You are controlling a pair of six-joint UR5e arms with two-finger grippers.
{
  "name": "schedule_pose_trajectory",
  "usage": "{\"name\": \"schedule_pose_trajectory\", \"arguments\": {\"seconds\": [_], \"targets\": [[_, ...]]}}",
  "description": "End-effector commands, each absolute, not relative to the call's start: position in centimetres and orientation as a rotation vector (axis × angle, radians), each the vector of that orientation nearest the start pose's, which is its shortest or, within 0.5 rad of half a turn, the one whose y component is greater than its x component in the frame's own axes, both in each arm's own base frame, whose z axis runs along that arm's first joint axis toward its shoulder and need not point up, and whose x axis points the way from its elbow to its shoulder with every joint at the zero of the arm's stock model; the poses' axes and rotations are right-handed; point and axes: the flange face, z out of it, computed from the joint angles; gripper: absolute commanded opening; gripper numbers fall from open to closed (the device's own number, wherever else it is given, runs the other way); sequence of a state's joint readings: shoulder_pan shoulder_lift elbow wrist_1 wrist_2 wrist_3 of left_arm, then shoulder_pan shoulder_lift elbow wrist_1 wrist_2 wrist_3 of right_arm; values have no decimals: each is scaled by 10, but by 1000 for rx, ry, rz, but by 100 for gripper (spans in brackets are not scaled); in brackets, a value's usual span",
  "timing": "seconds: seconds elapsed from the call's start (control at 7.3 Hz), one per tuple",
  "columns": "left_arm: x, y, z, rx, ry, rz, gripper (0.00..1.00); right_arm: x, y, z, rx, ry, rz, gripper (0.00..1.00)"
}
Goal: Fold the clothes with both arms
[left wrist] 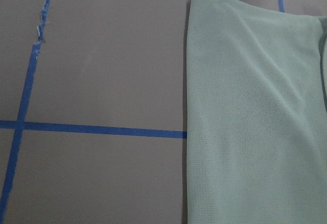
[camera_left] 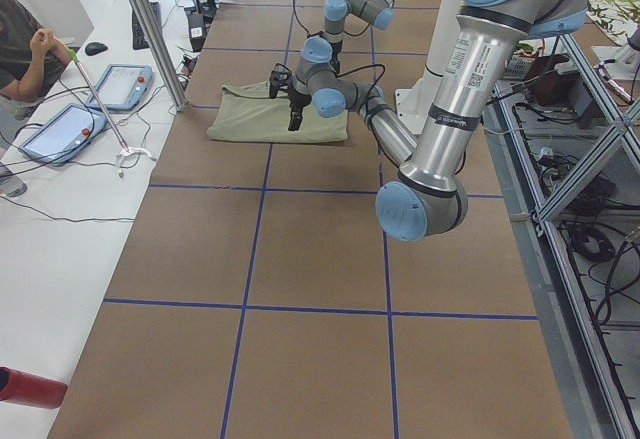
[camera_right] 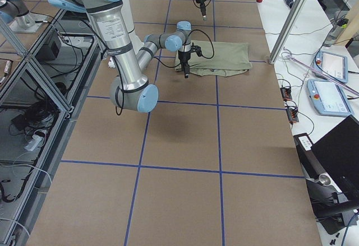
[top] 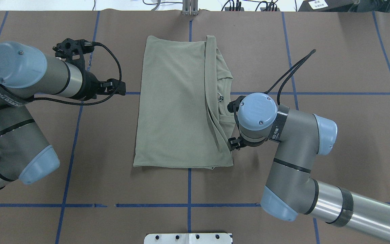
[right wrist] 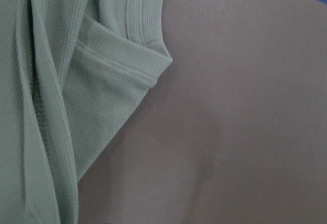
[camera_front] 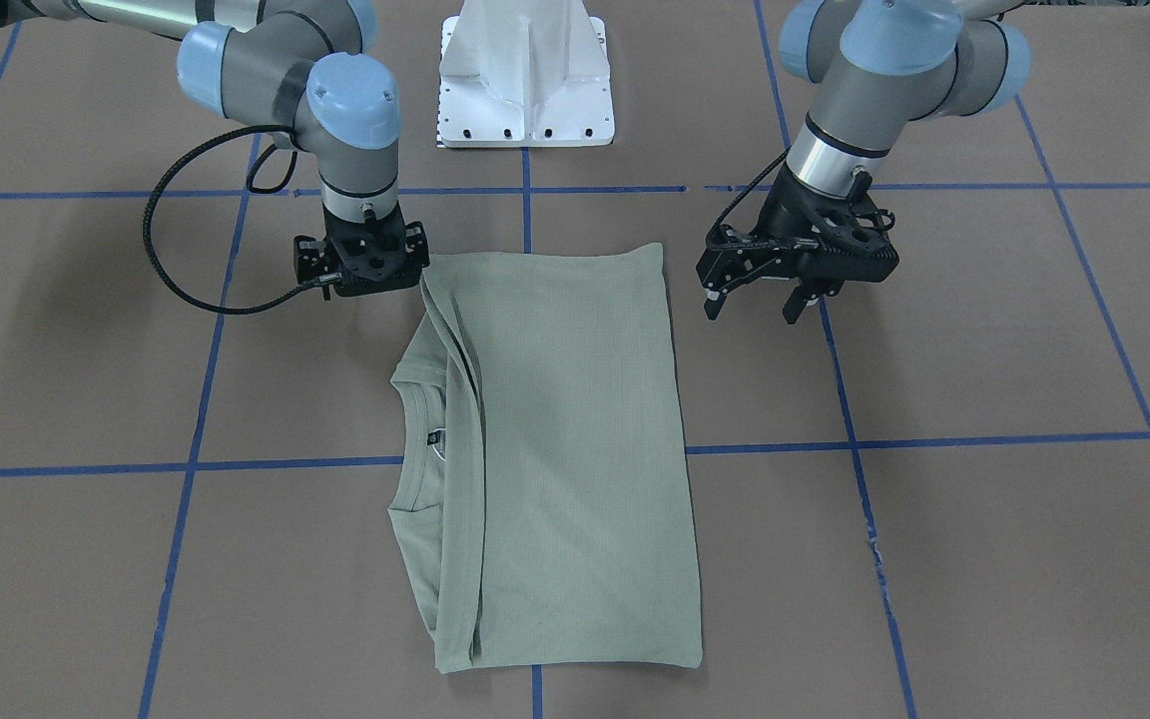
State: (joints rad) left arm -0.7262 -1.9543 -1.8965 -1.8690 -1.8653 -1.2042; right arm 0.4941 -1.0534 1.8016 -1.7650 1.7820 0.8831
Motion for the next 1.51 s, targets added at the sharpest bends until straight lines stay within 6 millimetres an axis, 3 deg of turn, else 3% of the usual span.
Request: {"name": "schedule_pose_trajectory", "arguments": {"seconds": [0.0,0.14,0.41,0.55,0.96,1.37], "targets": [[373,-470,265,294,997,-173,100,-529,-441,256,167,-583,-246,100],[373,-470,265,294,997,-173,100,-554,-457,240,162,-573,-243,100],[373,-470,265,295,996,-170,100,-590,-479,245,178,-581,-244,100],[373,-470,265,295,996,-170,100,-597,-483,249,185,-591,-244,100],[373,-471,265,296,999,-171,100,-593,-490,254,174,-580,-238,100],[374,-471,259,300,1008,-173,100,-582,-498,278,146,-536,-229,100]]}}
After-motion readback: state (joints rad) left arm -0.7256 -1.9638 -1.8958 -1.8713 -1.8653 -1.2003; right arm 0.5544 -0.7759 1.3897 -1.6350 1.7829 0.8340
